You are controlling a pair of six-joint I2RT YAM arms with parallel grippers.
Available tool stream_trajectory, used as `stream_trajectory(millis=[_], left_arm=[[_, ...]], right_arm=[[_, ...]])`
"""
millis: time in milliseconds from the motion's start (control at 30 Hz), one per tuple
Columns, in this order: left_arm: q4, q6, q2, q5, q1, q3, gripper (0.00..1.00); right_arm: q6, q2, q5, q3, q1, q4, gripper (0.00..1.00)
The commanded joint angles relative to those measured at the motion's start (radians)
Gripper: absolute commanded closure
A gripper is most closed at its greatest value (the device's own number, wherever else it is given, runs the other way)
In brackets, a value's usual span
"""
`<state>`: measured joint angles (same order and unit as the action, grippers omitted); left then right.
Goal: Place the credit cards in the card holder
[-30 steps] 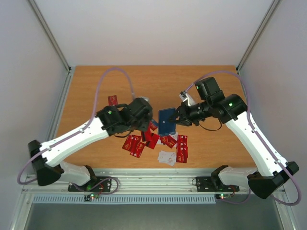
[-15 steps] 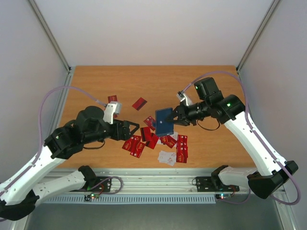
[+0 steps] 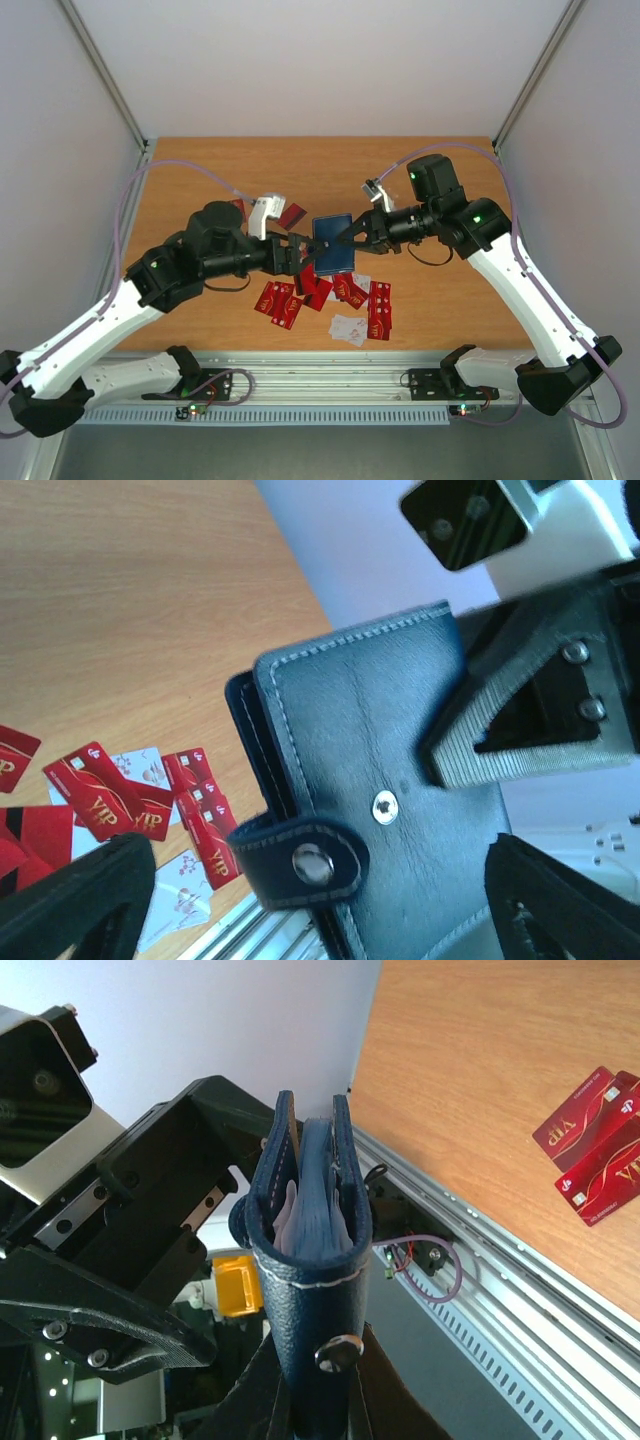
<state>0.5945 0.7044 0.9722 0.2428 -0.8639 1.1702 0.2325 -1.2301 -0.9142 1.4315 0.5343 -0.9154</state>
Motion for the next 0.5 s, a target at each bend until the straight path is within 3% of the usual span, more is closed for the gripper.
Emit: stream_trajectory(millis=[0, 167, 467], left_arm=[[-0.011, -0.014, 0.049, -0.111, -0.023, 0.061, 0.14], [0.077, -0.033, 0.043, -0.212, -0.024, 0.096, 0.4], [0.145, -0.038, 0.0, -0.218, -0.024, 0.052, 0.68]], right_arm=[[-0.011, 0.025, -0.016, 0.037, 0.008, -0.01, 0.99], [-0.024, 0.032, 0.006, 0.049, 0.009, -0.041, 0.99], [0.003, 0.019, -0.008, 0.031, 0.009, -0.001, 0.99]])
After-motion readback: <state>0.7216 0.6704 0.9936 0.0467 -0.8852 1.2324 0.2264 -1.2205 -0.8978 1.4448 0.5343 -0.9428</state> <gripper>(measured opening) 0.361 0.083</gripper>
